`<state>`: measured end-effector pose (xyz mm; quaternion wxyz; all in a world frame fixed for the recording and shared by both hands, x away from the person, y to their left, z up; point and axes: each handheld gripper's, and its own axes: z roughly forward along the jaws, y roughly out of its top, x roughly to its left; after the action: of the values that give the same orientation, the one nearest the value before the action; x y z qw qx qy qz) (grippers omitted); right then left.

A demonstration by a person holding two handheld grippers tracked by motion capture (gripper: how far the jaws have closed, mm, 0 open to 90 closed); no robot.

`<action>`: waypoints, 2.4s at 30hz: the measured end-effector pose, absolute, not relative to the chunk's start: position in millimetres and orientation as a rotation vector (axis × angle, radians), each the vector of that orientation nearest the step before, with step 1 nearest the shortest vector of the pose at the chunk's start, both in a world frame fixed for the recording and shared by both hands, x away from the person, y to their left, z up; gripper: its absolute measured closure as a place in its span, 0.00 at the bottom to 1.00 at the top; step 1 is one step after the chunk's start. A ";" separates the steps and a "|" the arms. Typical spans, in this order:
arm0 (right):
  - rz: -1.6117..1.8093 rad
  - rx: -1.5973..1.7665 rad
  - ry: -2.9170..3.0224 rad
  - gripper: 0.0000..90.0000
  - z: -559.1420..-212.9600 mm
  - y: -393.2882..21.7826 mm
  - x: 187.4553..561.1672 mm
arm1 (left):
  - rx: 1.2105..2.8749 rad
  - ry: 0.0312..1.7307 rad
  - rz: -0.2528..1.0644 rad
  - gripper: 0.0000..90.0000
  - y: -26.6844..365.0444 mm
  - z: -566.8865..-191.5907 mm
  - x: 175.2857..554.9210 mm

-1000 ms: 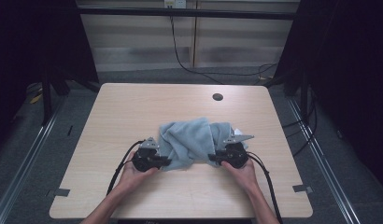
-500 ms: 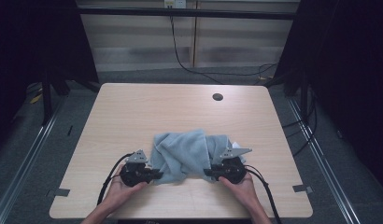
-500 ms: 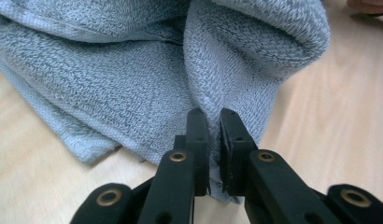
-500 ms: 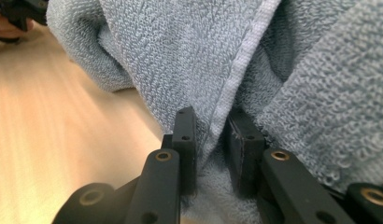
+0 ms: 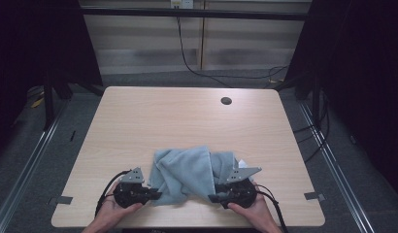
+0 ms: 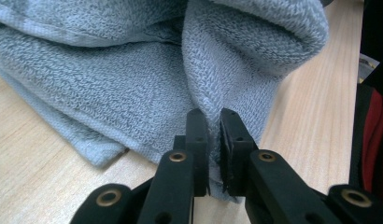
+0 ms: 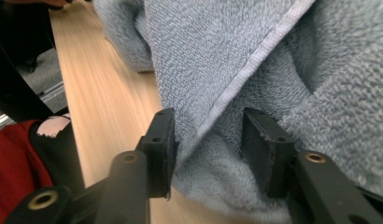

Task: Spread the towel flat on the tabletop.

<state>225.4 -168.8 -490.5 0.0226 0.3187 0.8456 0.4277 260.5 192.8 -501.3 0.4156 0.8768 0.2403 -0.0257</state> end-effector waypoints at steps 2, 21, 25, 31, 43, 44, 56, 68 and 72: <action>1.324 0.985 2.605 0.62 -490.6 -170.2 223.0 | 2.198 0.610 -0.068 0.93 193.1 -500.8 261.5; 1.534 1.025 2.273 0.99 -424.3 -218.2 249.6 | 1.947 0.687 0.056 0.95 230.6 -450.5 279.7; 1.556 1.028 2.219 1.00 -409.5 -224.8 261.9 | 1.907 0.708 0.099 0.95 238.1 -439.9 287.3; 1.587 1.061 2.133 1.00 -395.2 -232.1 283.4 | 1.852 0.761 0.133 0.95 247.2 -433.1 299.5; 1.449 1.107 2.243 0.63 -431.8 -211.8 281.7 | 1.899 0.804 0.130 0.57 243.9 -445.1 290.6; 1.449 1.107 2.243 0.63 -431.8 -211.8 281.7 | 1.888 0.805 0.137 0.57 246.2 -442.4 287.9; 1.371 1.160 2.336 0.66 -466.4 -244.4 225.4 | 2.015 0.619 -0.023 0.79 230.4 -455.2 252.9; 1.307 1.149 2.403 0.51 -483.7 -229.3 244.3 | 2.144 0.758 0.032 0.58 212.3 -494.5 293.7; 1.239 1.160 2.458 0.50 -494.2 -224.8 246.6 | 2.094 0.796 0.065 0.58 212.9 -489.4 294.7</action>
<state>246.6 -224.8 -494.2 0.0769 0.3872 0.8204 0.4136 294.7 212.9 -489.4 0.4354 0.8411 0.3198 0.0259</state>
